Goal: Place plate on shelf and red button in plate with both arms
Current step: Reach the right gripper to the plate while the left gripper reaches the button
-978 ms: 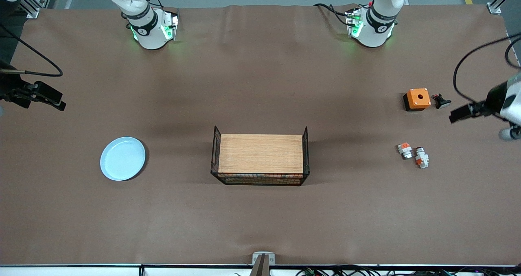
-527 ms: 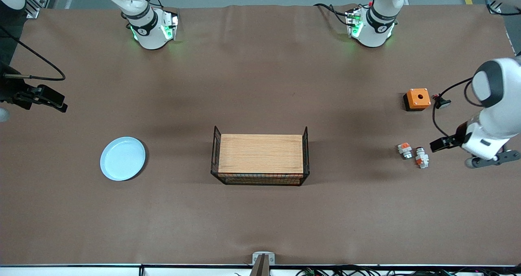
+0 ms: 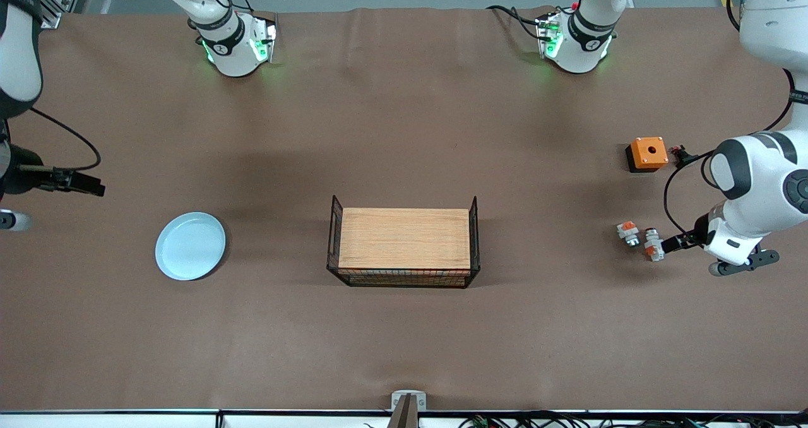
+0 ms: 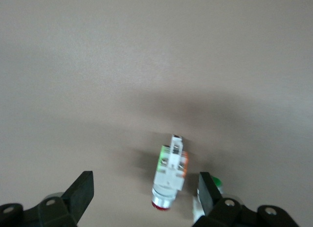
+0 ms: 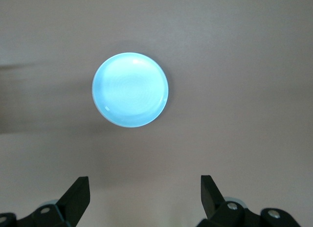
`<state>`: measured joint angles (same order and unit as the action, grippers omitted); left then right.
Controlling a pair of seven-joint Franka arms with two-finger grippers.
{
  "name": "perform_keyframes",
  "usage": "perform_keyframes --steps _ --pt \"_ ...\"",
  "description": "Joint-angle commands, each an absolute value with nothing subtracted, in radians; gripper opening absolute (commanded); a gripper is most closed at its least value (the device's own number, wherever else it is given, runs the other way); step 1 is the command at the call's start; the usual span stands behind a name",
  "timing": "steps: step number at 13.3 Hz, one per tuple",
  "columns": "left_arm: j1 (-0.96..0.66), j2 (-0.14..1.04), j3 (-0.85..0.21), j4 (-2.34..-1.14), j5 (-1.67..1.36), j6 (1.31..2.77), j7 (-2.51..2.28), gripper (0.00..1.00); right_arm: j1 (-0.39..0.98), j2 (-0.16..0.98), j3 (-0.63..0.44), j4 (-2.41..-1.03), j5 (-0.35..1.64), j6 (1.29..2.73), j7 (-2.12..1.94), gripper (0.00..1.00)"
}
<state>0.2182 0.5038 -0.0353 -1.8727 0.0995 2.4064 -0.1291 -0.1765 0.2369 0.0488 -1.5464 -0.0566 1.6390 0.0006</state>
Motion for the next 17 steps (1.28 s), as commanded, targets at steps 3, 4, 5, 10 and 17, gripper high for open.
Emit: perform_keyframes --steps 3,4,5,10,17 --pt "0.204 0.524 -0.049 -1.894 0.121 2.427 -0.127 0.92 -0.242 0.354 0.063 -1.661 -0.072 1.874 -0.020 1.00" --pt "0.204 0.532 -0.052 -1.896 0.121 2.443 -0.127 0.91 -0.241 0.363 0.063 -1.701 -0.072 1.937 -0.020 1.00" --pt "0.204 0.549 -0.057 -1.901 0.121 2.456 -0.127 0.89 -0.241 0.377 0.063 -1.727 -0.072 1.995 -0.020 1.00" --pt "0.210 0.586 -0.057 -1.905 0.121 2.510 -0.127 0.71 -0.241 0.497 0.061 -1.746 -0.077 2.170 -0.026 1.00" --pt "0.206 0.496 -0.058 -1.910 0.121 2.455 -0.074 0.00 -0.262 0.627 0.061 -1.750 -0.075 2.313 -0.097 0.99"
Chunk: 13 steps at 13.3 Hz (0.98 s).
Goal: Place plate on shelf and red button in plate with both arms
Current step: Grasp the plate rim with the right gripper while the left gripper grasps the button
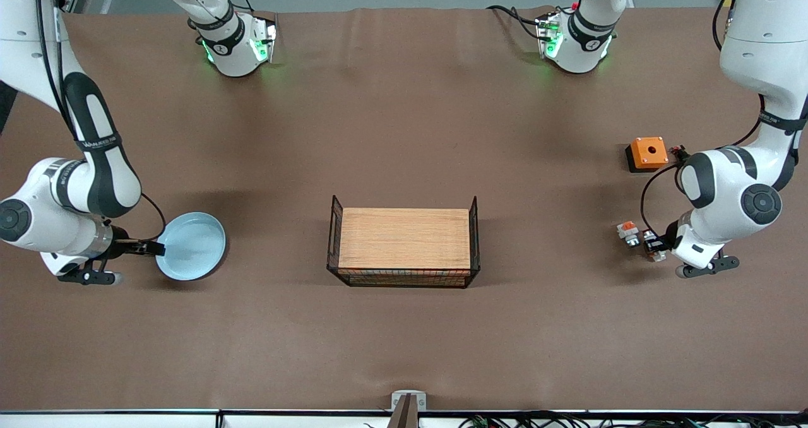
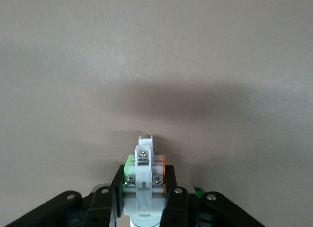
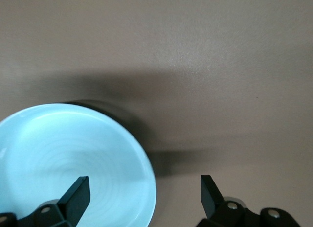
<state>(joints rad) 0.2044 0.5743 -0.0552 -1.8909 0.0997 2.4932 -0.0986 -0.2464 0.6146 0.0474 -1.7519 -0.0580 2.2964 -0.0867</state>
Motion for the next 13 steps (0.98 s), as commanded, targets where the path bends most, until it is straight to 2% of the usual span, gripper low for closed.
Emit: perform_keyframes --steps 1,3,6,9,13 --pt "0.206 0.465 -0.064 -1.905 0.121 2.412 -0.072 0.00 -0.262 0.633 0.061 -1.761 -0.075 2.330 -0.097 0.97" --pt "0.210 0.410 -0.084 -1.901 0.107 2.344 -0.077 0.00 -0.264 0.634 0.063 -1.785 -0.072 2.356 -0.095 0.94" --pt "0.209 0.374 -0.086 -1.856 0.106 2.269 -0.078 0.00 -0.261 0.638 0.063 -1.787 -0.071 2.355 -0.095 0.79" --pt "0.204 0.357 -0.090 -1.793 0.094 2.177 -0.083 0.00 -0.265 0.638 0.064 -1.787 -0.063 2.350 -0.092 0.57" --pt "0.210 0.338 -0.115 -1.738 0.000 2.076 -0.091 0.00 -0.270 0.641 0.064 -1.790 -0.061 2.355 -0.094 0.44"
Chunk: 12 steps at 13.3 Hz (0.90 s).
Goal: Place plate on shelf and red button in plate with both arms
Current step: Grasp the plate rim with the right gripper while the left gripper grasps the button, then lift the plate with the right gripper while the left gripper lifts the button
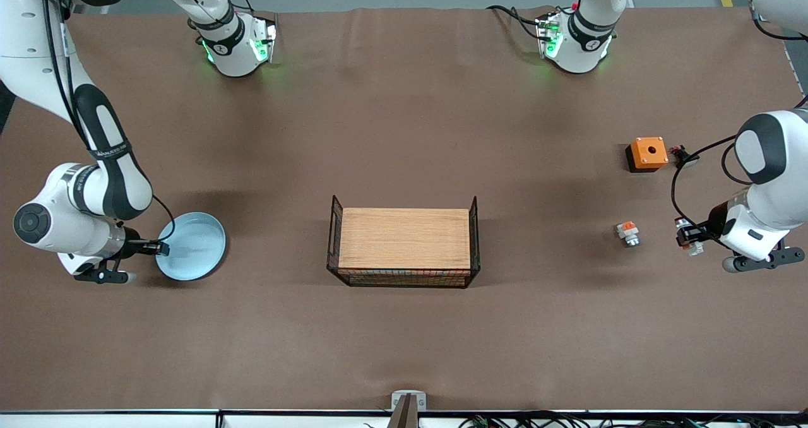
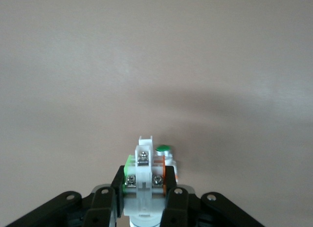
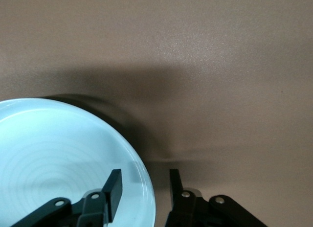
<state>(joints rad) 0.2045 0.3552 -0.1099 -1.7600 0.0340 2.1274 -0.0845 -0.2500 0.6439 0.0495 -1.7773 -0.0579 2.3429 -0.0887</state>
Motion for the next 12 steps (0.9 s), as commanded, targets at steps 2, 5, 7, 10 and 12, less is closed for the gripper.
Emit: perform_keyframes --steps 2,5,7,10,12 --pt "0.216 0.324 -0.109 -1.736 -0.003 2.048 -0.089 0.00 -0.270 0.644 0.064 -1.792 -0.061 2.355 -0.094 0.38" --pt "0.238 0.290 -0.107 -1.735 -0.055 1.987 -0.103 0.00 -0.270 0.646 0.066 -1.793 -0.061 2.355 -0.094 0.33" --pt "0.247 0.270 -0.107 -1.735 -0.083 1.967 -0.118 0.00 -0.270 0.646 0.066 -1.793 -0.061 2.349 -0.094 0.29" --pt "0.245 0.252 -0.115 -1.735 -0.123 1.941 -0.193 0.00 -0.268 0.644 0.066 -1.793 -0.061 2.345 -0.109 0.17" --pt "0.239 0.250 -0.118 -1.717 -0.144 1.928 -0.236 0.00 -0.273 0.644 0.066 -1.792 -0.061 2.345 -0.158 0.08"
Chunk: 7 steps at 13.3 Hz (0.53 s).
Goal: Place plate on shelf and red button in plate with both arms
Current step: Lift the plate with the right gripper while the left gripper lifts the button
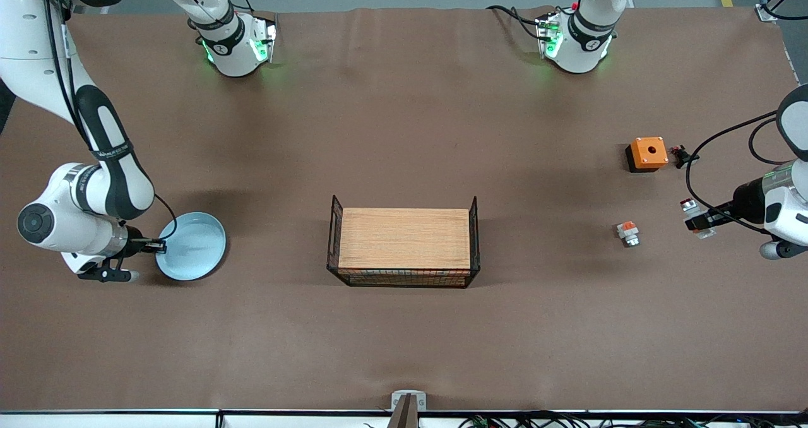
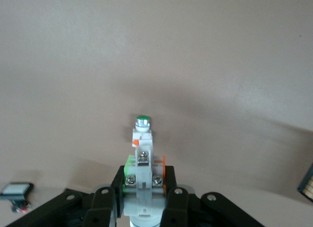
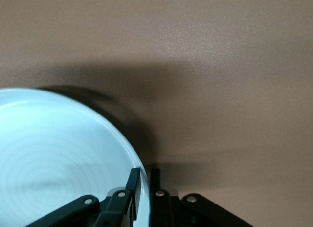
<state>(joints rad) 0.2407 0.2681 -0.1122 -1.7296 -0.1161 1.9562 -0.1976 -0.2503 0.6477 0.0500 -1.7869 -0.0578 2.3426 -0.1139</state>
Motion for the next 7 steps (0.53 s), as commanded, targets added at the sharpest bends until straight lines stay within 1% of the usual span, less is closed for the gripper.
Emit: perform_keyframes --steps 1,4,7 --pt "0.236 0.250 -0.120 -1.715 -0.144 1.928 -0.251 0.00 -0.275 0.643 0.067 -1.792 -0.061 2.344 -0.163 0.04" --pt "0.236 0.253 -0.140 -1.713 -0.146 1.928 -0.290 0.00 -0.275 0.632 0.071 -1.789 -0.060 2.347 -0.163 0.02" --pt "0.236 0.264 -0.159 -1.704 -0.152 1.928 -0.366 0.00 -0.264 0.577 0.072 -1.784 -0.040 2.303 -0.155 0.02"
